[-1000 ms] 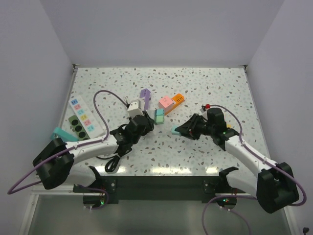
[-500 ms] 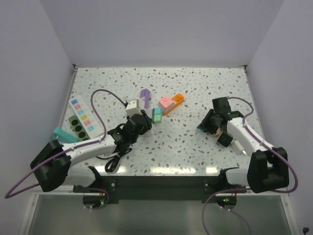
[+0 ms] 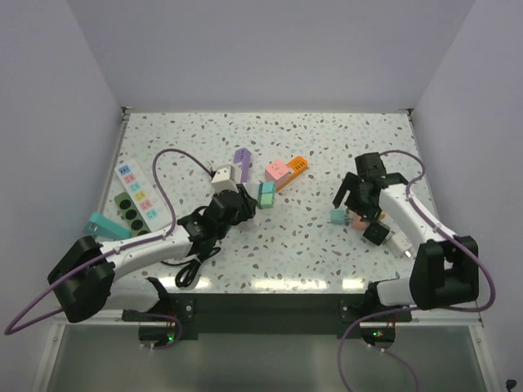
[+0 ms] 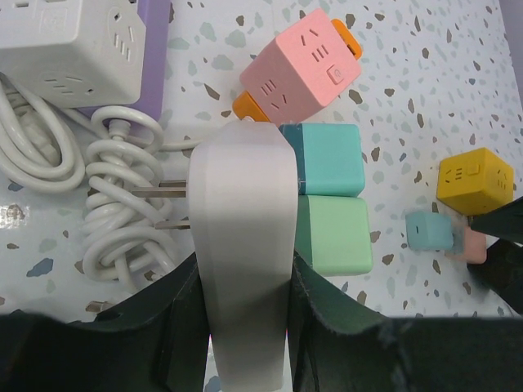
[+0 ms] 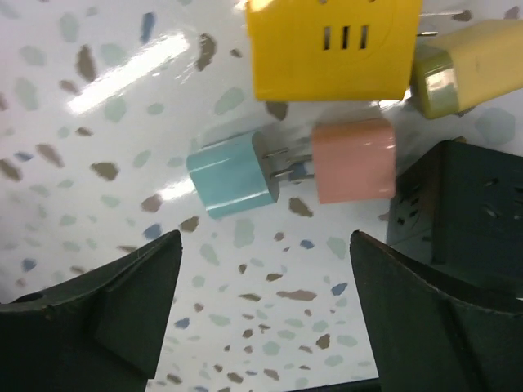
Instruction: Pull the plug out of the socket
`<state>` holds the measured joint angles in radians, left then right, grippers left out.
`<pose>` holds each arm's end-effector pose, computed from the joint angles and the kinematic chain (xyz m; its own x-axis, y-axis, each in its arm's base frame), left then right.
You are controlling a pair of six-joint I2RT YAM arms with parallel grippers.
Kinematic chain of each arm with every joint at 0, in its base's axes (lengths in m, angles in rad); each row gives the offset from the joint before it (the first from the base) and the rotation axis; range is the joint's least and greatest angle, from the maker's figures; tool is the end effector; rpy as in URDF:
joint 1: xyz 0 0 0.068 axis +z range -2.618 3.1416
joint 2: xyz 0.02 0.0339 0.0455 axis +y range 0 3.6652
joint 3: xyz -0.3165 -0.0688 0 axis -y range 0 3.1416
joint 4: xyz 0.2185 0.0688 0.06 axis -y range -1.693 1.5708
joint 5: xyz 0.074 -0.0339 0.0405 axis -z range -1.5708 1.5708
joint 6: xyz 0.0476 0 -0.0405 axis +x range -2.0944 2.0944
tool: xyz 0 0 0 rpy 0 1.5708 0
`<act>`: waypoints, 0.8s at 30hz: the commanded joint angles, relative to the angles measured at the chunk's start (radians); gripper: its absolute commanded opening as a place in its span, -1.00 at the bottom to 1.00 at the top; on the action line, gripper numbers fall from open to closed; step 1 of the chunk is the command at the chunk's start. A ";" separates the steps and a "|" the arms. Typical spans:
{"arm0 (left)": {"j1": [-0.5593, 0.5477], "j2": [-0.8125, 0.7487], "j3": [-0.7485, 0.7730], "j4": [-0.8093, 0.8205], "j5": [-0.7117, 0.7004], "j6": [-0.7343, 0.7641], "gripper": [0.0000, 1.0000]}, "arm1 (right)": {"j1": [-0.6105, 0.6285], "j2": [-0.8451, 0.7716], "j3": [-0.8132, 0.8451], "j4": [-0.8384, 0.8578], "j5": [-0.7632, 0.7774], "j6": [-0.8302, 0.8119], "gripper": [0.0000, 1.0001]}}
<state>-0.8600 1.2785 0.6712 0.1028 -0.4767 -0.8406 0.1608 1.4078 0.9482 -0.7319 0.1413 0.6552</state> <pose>0.1759 -0.1709 0.2849 -0.5168 -0.4144 -0.7492 0.0394 0.8626 -0.5043 0.2340 0.0312 0.2701 -0.7923 0.4826 -0.3733 0.4738 0.8721 0.1219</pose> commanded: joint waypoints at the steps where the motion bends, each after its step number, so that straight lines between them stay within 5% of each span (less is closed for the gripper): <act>1: -0.005 -0.011 0.004 0.077 0.027 0.026 -1.00 | 0.006 -0.123 0.052 -0.034 -0.137 -0.054 0.76; 8: -0.016 0.033 0.031 0.123 0.079 0.047 -1.00 | 0.065 -0.198 -0.129 0.303 -0.627 0.110 0.71; 17: -0.030 0.042 0.041 0.135 0.087 0.031 -1.00 | 0.229 -0.066 -0.176 0.658 -0.687 0.328 0.65; 24: -0.039 0.041 0.039 0.143 0.087 0.014 -1.00 | 0.290 0.062 -0.187 0.853 -0.692 0.426 0.32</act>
<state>-0.8913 1.3296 0.6708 0.1425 -0.3878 -0.8108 0.4282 1.4372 0.7723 -0.0372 -0.5182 1.0058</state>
